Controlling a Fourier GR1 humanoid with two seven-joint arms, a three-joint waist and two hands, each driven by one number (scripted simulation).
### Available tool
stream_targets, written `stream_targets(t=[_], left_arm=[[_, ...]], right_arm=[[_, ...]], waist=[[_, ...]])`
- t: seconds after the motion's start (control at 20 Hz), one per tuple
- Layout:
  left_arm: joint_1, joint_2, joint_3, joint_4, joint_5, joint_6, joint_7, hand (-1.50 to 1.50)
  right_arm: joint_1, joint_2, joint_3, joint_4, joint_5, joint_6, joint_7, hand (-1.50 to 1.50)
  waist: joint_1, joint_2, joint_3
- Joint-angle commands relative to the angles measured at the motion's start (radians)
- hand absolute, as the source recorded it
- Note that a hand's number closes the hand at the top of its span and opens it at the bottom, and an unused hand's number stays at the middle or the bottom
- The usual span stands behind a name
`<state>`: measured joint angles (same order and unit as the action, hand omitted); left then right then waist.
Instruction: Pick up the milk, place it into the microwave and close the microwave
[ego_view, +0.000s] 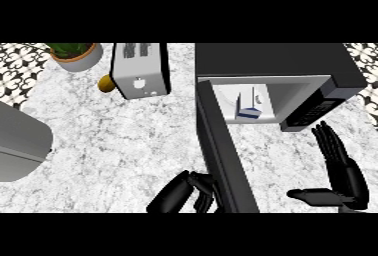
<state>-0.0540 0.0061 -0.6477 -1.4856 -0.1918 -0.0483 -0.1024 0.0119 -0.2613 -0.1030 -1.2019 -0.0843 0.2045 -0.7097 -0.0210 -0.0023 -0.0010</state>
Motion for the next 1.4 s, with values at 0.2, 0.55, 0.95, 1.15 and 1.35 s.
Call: stream_targets(t=[0.2,0.55,0.95,1.15,1.35], left_arm=[[-0.199,-0.006,-0.23,0.221,0.163,0.153,-0.02,1.5],[-0.36,-0.006,-0.464,0.307,0.327,0.438,-0.011,1.5],[-0.477,-0.005,-0.457,0.301,0.502,0.637,-0.049,1.5],[-0.517,-0.006,-0.456,0.298,0.554,0.731,-0.077,1.5],[-0.606,-0.006,-0.4,0.345,0.604,0.753,-0.104,1.5]], right_arm=[[0.225,-0.017,-0.019,-0.328,-0.073,0.03,0.093,-1.5],[0.242,-0.099,-0.094,-0.403,-0.208,0.156,0.141,-1.5],[0.176,-0.145,-0.1,-0.44,-0.301,0.222,0.219,-1.5],[0.178,-0.174,-0.091,-0.475,-0.349,0.286,0.234,-1.5],[0.171,-0.23,-0.084,-0.51,-0.392,0.369,0.247,-1.5]], waist=[[-0.019,0.001,-0.001],[-0.052,0.006,-0.002],[-0.091,0.017,-0.004],[-0.118,0.018,-0.005],[-0.154,0.026,-0.005]])
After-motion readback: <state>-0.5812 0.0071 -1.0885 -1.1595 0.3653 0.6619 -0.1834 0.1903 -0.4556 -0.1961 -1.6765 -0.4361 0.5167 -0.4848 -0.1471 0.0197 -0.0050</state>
